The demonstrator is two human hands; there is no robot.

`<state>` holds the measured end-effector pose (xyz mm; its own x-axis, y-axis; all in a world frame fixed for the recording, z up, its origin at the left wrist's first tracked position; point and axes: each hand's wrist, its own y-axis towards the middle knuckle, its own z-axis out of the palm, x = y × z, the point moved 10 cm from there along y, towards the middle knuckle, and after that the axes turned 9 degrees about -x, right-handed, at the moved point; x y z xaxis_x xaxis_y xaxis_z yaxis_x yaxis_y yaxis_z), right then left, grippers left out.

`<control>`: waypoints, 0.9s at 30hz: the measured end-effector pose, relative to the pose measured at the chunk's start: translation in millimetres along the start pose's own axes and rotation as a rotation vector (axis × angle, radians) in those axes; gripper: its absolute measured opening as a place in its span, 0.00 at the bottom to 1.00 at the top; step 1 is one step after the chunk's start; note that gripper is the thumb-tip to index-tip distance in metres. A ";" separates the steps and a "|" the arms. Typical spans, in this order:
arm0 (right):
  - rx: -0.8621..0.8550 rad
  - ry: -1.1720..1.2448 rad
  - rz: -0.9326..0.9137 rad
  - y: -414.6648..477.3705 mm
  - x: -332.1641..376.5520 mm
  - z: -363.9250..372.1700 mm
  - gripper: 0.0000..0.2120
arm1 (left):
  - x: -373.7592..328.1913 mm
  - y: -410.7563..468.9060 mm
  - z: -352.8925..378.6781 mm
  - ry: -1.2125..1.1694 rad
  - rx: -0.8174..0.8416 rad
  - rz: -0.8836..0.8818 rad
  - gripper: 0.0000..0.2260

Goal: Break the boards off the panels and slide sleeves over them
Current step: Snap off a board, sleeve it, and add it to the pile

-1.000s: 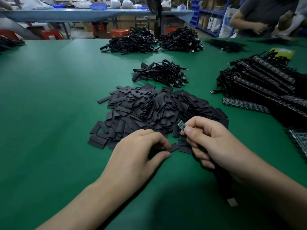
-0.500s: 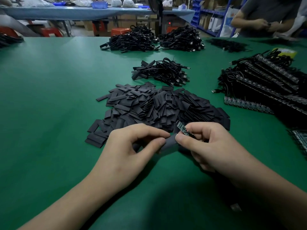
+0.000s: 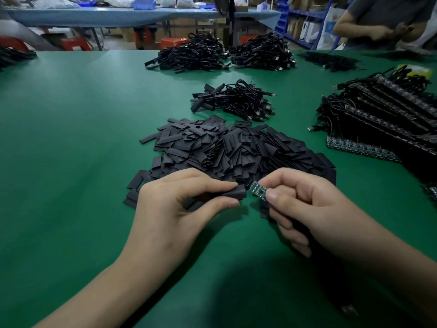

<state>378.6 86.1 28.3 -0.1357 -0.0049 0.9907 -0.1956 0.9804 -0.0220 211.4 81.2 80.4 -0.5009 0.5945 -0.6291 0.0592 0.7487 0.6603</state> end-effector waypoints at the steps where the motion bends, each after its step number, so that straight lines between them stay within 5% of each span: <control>1: 0.006 -0.013 -0.021 -0.8 1.7 0.4 0.04 | 0.9 0.0 0.4 -0.006 0.001 -0.006 0.08; 13: 0.092 0.087 0.034 0.9 -5.9 6.3 0.05 | 3.1 -1.1 6.2 0.018 0.054 0.016 0.08; 27: 0.219 0.175 0.266 -7.1 -24.3 13.0 0.05 | -6.9 -9.3 17.7 0.196 0.225 0.267 0.10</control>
<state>370.7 76.7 2.6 -0.0458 0.2960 0.9541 -0.3808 0.8778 -0.2906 229.6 75.3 71.4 -0.5960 0.7261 -0.3429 0.3867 0.6337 0.6700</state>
